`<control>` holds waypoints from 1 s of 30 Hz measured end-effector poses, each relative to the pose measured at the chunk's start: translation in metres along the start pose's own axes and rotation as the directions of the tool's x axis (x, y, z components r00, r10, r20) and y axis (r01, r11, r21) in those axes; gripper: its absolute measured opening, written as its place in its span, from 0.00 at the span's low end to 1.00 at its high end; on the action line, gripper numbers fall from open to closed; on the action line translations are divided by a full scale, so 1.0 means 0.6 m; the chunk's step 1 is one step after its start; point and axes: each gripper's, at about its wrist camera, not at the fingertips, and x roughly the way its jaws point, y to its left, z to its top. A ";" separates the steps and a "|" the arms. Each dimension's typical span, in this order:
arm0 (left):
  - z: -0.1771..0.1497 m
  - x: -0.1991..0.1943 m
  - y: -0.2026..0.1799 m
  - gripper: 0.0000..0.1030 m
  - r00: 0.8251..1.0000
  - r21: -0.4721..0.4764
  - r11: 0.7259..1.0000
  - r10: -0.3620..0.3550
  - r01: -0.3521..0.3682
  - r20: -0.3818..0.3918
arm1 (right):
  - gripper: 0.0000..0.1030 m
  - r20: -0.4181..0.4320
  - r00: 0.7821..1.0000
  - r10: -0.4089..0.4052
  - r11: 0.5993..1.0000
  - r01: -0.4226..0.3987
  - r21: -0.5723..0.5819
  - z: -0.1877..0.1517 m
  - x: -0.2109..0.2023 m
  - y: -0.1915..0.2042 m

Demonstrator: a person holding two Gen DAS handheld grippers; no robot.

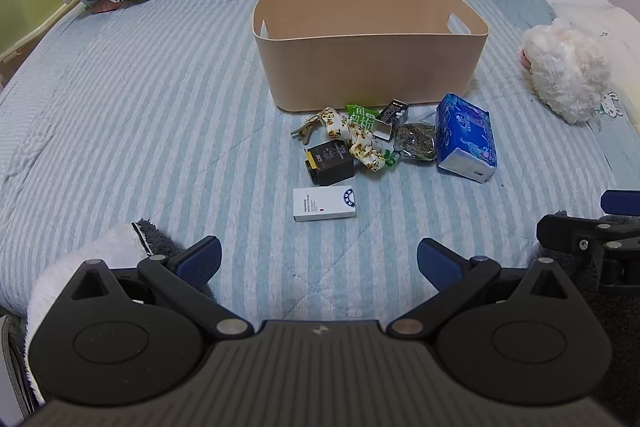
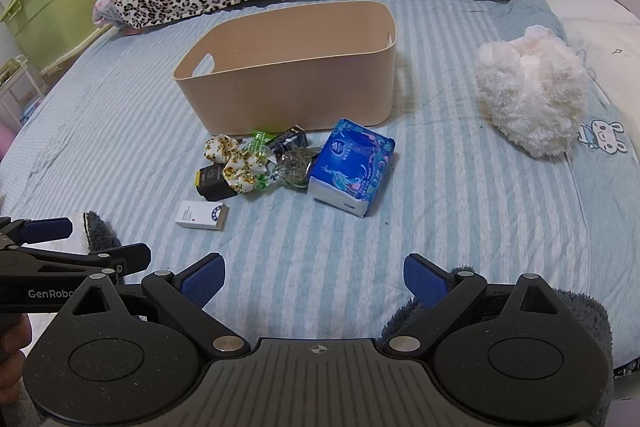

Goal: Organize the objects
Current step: 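Move both tools toward the pile of items in front of the basket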

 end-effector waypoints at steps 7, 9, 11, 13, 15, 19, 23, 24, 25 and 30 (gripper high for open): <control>0.003 0.004 -0.004 1.00 1.000 0.011 1.000 0.004 -0.004 0.001 | 0.95 -0.004 1.000 0.000 1.000 0.000 0.000 0.001 0.004 -0.001; 0.004 0.006 -0.004 1.00 1.000 0.012 1.000 0.005 -0.005 0.000 | 0.95 -0.008 1.000 0.003 1.000 -0.003 0.002 0.003 0.006 -0.003; 0.006 0.009 -0.004 1.00 1.000 0.015 1.000 0.007 -0.007 -0.001 | 0.95 -0.012 1.000 0.004 1.000 -0.004 0.001 0.004 0.009 -0.004; 0.007 0.013 -0.005 1.00 1.000 0.017 1.000 0.014 -0.014 -0.002 | 0.95 -0.015 1.000 0.006 1.000 -0.006 0.001 0.006 0.010 -0.005; 0.008 0.020 -0.005 1.00 1.000 0.016 1.000 0.017 -0.017 -0.011 | 0.95 -0.017 1.000 0.008 1.000 -0.008 0.004 0.009 0.013 -0.007; 0.011 0.036 -0.003 1.00 0.999 0.012 1.000 0.016 -0.016 -0.029 | 0.95 -0.018 1.000 0.016 1.000 -0.016 0.015 0.014 0.022 -0.014; 0.013 0.055 -0.003 1.00 0.999 0.007 1.000 0.011 -0.011 -0.048 | 0.95 -0.021 1.000 0.023 0.999 -0.022 0.038 0.018 0.035 -0.022; 0.014 0.060 -0.003 1.00 0.999 0.005 1.000 0.009 -0.009 -0.052 | 0.95 -0.023 0.999 0.024 0.999 -0.023 0.043 0.020 0.039 -0.023; 0.015 0.065 -0.003 1.00 0.998 0.002 1.000 0.007 -0.007 -0.055 | 0.95 -0.025 0.999 0.024 0.999 -0.023 0.046 0.021 0.043 -0.025; 0.023 0.097 -0.002 1.00 0.997 -0.013 1.000 0.017 -0.018 -0.080 | 0.95 -0.029 0.999 0.022 0.998 -0.020 0.063 0.031 0.067 -0.035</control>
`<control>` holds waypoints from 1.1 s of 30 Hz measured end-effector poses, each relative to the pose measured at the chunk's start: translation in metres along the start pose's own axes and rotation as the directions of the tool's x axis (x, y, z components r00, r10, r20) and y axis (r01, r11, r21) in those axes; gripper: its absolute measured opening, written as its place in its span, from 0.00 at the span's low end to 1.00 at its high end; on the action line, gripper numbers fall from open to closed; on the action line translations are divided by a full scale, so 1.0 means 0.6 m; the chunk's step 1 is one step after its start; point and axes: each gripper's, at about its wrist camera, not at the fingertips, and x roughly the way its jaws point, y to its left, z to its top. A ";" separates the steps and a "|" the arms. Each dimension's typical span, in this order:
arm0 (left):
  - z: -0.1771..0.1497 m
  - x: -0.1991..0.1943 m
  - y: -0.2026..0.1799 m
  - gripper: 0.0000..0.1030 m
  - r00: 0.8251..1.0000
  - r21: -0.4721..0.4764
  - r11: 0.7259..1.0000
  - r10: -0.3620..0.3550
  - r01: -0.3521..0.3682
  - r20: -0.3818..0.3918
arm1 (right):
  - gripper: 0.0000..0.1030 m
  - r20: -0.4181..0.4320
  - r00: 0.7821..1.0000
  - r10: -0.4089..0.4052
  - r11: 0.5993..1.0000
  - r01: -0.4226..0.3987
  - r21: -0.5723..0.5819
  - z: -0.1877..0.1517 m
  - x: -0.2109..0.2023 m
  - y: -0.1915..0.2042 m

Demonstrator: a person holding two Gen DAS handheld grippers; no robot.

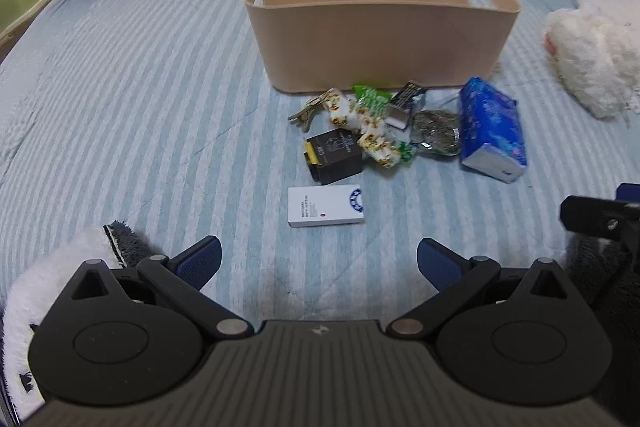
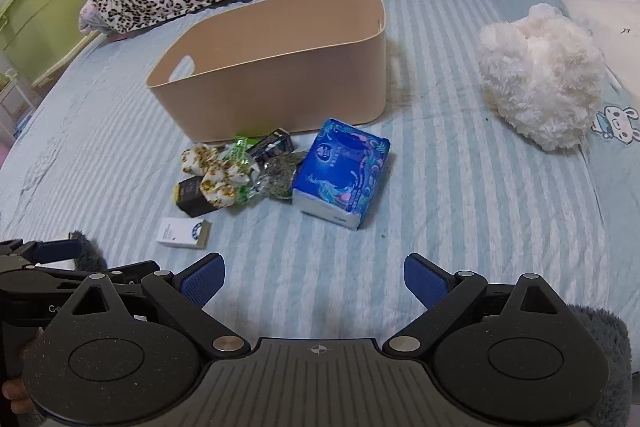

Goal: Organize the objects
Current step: 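Move both tools toward the pile of items in front of the basket, then grasp the white card box with the left tool while the right tool grasps the blue tissue pack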

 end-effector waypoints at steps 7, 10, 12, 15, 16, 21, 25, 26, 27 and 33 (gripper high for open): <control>0.017 0.049 -0.001 1.00 0.999 -0.022 1.000 -0.010 0.009 -0.046 | 0.95 -0.001 1.000 0.003 1.000 -0.003 0.018 0.023 0.040 -0.010; 0.026 0.071 0.000 1.00 0.998 -0.036 0.999 -0.007 0.005 -0.059 | 0.95 -0.004 1.000 0.009 0.999 -0.009 0.030 0.036 0.062 -0.015; 0.032 0.089 0.001 1.00 0.997 -0.048 0.999 -0.005 0.001 -0.074 | 0.95 -0.006 1.000 0.013 0.999 -0.013 0.038 0.043 0.078 -0.016; 0.037 0.116 0.006 1.00 0.995 -0.073 0.997 -0.012 0.004 -0.102 | 0.95 -0.021 1.000 0.010 0.999 -0.009 0.040 0.053 0.104 -0.016; 0.038 0.123 0.008 1.00 0.994 -0.080 0.997 -0.011 0.002 -0.109 | 0.95 -0.027 1.000 0.006 0.999 -0.005 0.038 0.056 0.114 -0.016; 0.037 0.153 0.018 1.00 0.991 -0.110 0.994 -0.014 -0.002 -0.137 | 0.94 -0.048 0.999 0.010 0.999 -0.008 0.042 0.070 0.154 -0.022; 0.036 0.168 0.023 0.96 0.989 -0.130 0.991 -0.023 0.004 -0.145 | 0.86 -0.074 0.997 0.006 0.999 -0.003 0.050 0.077 0.183 -0.027; 0.036 0.171 0.023 0.91 0.989 -0.132 0.991 -0.023 0.004 -0.147 | 0.84 -0.083 0.997 0.007 0.998 -0.002 0.056 0.077 0.190 -0.030; 0.036 0.173 0.023 0.88 0.988 -0.131 0.991 -0.019 -0.001 -0.151 | 0.79 -0.089 0.996 0.005 0.998 0.001 0.063 0.077 0.194 -0.033; 0.032 0.163 0.022 0.61 0.991 -0.097 0.995 -0.044 0.032 -0.124 | 0.64 -0.094 0.995 0.020 0.996 -0.012 0.088 0.070 0.198 -0.045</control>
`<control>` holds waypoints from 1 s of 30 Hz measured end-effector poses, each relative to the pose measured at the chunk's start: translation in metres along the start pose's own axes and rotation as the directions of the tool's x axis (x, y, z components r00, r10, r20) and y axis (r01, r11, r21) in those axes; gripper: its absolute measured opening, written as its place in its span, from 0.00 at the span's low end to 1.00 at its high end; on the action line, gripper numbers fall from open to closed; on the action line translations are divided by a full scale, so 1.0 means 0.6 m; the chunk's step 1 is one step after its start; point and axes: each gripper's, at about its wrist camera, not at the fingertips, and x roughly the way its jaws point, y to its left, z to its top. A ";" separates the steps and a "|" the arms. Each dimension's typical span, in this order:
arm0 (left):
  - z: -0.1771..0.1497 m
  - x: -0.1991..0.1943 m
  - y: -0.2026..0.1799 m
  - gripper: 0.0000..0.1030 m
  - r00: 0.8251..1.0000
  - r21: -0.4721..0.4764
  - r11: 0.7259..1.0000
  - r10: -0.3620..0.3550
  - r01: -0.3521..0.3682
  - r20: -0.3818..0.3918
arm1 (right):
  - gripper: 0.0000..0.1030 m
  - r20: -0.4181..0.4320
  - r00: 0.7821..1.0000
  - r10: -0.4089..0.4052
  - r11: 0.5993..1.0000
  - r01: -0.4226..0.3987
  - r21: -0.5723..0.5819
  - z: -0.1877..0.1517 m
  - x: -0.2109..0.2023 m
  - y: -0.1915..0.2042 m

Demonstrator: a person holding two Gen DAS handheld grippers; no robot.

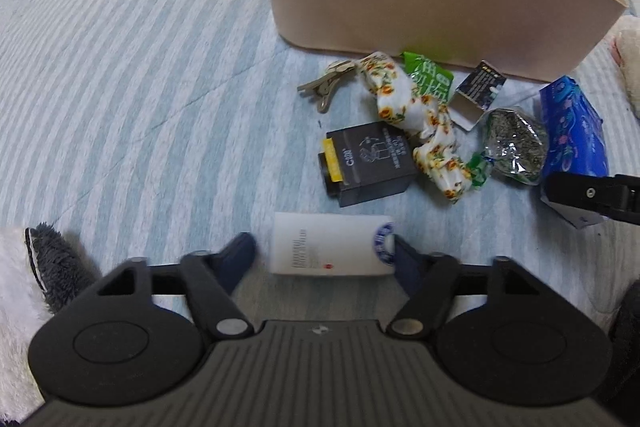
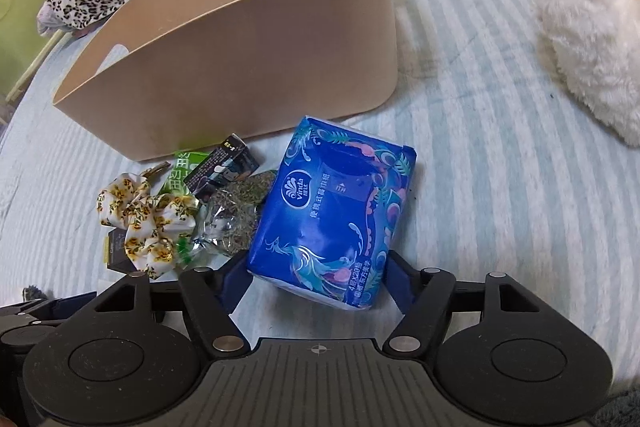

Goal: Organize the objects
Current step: 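Grasp the white card box with the left tool while the right tool grasps the blue tissue pack, then carry both items over the basket and open both tools to drop them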

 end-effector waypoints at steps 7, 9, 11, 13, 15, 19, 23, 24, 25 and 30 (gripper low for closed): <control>-0.015 -0.038 0.008 0.59 0.999 0.011 0.999 -0.035 0.035 0.035 | 0.62 0.030 0.999 0.015 0.999 -0.017 0.047 -0.013 -0.025 -0.013; -0.017 -0.061 0.010 0.59 0.998 0.013 0.999 -0.038 0.037 0.057 | 0.62 0.054 0.998 0.018 0.998 -0.021 0.065 -0.019 -0.041 -0.015; -0.015 -0.086 0.014 0.59 0.995 0.017 0.999 -0.036 0.034 0.095 | 0.62 0.086 0.996 0.021 0.997 -0.028 0.078 -0.021 -0.061 -0.018; 0.000 -0.115 0.013 0.59 0.989 0.024 0.999 -0.032 0.028 0.144 | 0.62 0.126 0.992 0.020 0.996 -0.031 0.083 -0.018 -0.083 -0.019; 0.028 -0.140 0.012 0.59 0.979 0.031 0.999 -0.027 0.021 0.201 | 0.62 0.161 0.987 0.018 0.997 -0.031 0.077 -0.008 -0.105 -0.018; 0.069 -0.180 0.013 0.59 0.951 0.054 0.999 -0.007 -0.010 0.310 | 0.62 0.240 0.970 0.021 0.998 -0.034 0.050 0.017 -0.146 -0.014; 0.113 -0.196 -0.006 0.59 0.922 0.074 0.997 -0.009 -0.021 0.388 | 0.62 0.316 0.949 0.023 0.999 -0.034 0.029 0.058 -0.177 -0.005; 0.123 -0.200 -0.011 0.59 0.913 0.077 0.997 -0.005 -0.030 0.408 | 0.62 0.330 0.944 0.025 0.999 -0.035 0.024 0.068 -0.182 -0.003; 0.135 -0.199 -0.017 0.59 0.904 0.082 0.996 0.000 -0.039 0.427 | 0.62 0.344 0.939 0.026 0.999 -0.034 0.016 0.080 -0.186 0.000; 0.202 -0.192 -0.035 0.59 0.892 0.103 0.994 -0.017 -0.033 0.451 | 0.62 0.384 0.923 0.027 1.000 -0.022 -0.019 0.132 -0.182 0.027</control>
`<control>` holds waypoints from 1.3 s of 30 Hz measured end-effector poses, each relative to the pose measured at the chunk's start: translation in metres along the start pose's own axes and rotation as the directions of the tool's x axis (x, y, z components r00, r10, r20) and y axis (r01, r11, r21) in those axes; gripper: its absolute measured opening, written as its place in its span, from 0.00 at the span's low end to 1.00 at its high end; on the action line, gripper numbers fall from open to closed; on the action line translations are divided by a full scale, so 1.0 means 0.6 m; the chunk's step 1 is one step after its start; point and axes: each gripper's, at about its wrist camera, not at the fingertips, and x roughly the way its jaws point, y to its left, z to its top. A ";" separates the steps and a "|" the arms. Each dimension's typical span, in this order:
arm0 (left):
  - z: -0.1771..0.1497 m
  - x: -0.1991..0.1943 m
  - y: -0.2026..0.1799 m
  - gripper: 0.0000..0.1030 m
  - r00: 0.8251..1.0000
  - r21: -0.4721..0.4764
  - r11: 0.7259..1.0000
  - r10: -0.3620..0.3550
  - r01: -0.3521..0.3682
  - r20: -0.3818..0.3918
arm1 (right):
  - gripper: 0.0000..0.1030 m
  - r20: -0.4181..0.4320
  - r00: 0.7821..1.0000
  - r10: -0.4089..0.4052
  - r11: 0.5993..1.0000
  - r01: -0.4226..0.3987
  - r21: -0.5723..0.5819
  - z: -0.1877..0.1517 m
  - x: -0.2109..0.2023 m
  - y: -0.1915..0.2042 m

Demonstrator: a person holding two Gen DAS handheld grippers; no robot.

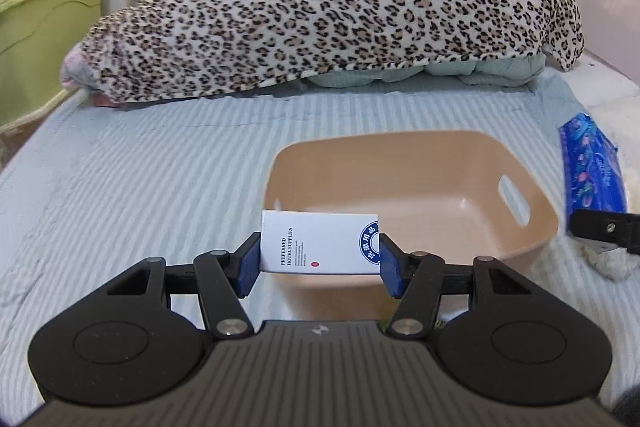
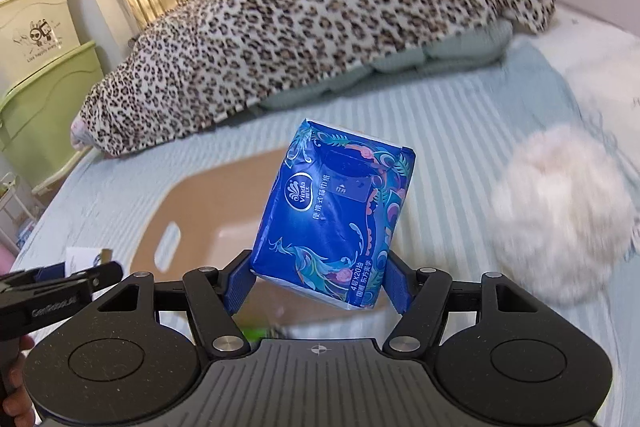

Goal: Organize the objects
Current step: 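Carry both items over the basket and open both tools to drop them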

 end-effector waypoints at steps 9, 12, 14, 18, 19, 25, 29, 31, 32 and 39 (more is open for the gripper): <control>0.047 0.097 -0.050 0.59 1.000 0.083 0.997 0.008 -0.006 -0.018 | 0.62 -0.021 1.000 0.003 0.999 -0.004 -0.043 0.046 0.079 0.027; 0.045 0.135 -0.072 0.59 0.999 0.110 0.994 0.026 -0.021 -0.043 | 0.62 -0.048 0.999 -0.012 0.998 0.009 -0.061 0.049 0.113 0.030; 0.039 0.165 -0.083 0.59 0.996 0.112 0.993 0.032 -0.022 -0.084 | 0.62 -0.074 0.997 -0.021 0.998 0.016 -0.066 0.048 0.136 0.029; 0.020 0.226 -0.096 0.59 0.983 0.118 0.992 0.053 -0.032 -0.177 | 0.62 -0.135 0.989 -0.058 0.995 0.045 -0.094 0.038 0.178 0.028; 0.014 0.239 -0.096 0.59 0.978 0.122 0.992 0.063 -0.040 -0.198 | 0.62 -0.154 0.985 -0.071 0.993 0.055 -0.103 0.035 0.189 0.027; -0.005 0.279 -0.079 0.59 0.954 0.112 0.992 0.087 -0.057 -0.287 | 0.62 -0.223 0.968 -0.114 0.980 0.073 -0.185 0.021 0.225 0.041; 0.002 0.268 -0.070 0.60 0.953 0.100 0.994 0.080 -0.052 -0.293 | 0.63 -0.233 0.964 -0.131 0.972 0.079 -0.221 0.023 0.229 0.053; 0.008 0.256 -0.067 0.66 0.956 0.096 0.994 0.079 -0.054 -0.281 | 0.63 -0.230 0.965 -0.130 0.973 0.079 -0.217 0.024 0.223 0.054; 0.011 0.248 -0.063 0.71 0.959 0.092 0.994 0.078 -0.054 -0.271 | 0.62 -0.221 0.966 -0.132 0.972 0.083 -0.218 0.025 0.217 0.054; 0.035 0.177 -0.043 0.94 0.980 0.067 0.994 0.097 -0.086 -0.177 | 0.72 -0.129 0.986 -0.108 0.974 0.079 -0.212 0.039 0.143 0.055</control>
